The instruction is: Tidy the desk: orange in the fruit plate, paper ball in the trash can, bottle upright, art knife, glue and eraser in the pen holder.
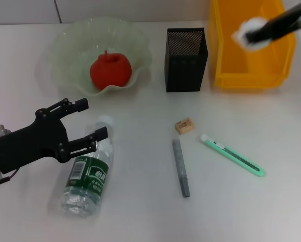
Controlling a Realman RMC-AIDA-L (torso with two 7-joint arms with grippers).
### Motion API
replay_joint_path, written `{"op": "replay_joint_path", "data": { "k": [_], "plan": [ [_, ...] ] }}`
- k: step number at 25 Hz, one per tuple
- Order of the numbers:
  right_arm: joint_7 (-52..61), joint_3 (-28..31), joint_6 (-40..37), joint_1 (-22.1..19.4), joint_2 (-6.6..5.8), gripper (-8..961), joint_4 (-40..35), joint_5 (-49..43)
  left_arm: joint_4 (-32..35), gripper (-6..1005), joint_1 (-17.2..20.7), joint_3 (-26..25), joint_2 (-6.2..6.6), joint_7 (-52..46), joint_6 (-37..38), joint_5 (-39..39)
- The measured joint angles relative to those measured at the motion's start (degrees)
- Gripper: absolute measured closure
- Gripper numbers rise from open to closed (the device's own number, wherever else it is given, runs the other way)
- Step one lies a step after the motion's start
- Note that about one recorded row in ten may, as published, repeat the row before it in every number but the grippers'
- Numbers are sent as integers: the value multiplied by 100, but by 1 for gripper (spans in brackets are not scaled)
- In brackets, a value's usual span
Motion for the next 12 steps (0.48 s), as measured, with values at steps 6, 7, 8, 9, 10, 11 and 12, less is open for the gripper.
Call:
{"op": "replay_joint_path", "data": {
  "k": [6, 7, 8, 9, 10, 11, 12],
  "plan": [
    [-492, 669, 1289, 178, -195, 423, 850, -31, 0, 160, -2, 0, 1, -2, 48, -16],
    [-571, 692, 1585, 220, -216, 418, 1153, -24, 0, 160, -2, -5, 0, -6, 63, -31],
    [-657, 702, 1862, 273, -237, 413, 1480, -20, 1, 160, -2, -20, -3, -8, 73, -52],
    [-749, 704, 2090, 329, -250, 409, 1806, -17, 0, 160, -2, -28, -6, -8, 76, -61],
    [-850, 705, 2296, 387, -262, 404, 2098, -4, 0, 160, -4, -38, -10, -6, 92, -69],
    [-939, 707, 2434, 439, -267, 400, 2322, 0, 0, 160, -7, -43, -13, -5, 107, -75],
    [-1002, 708, 2529, 485, -271, 395, 2470, 3, 5, 160, -24, -48, -14, -5, 185, -79]
  ]
}}
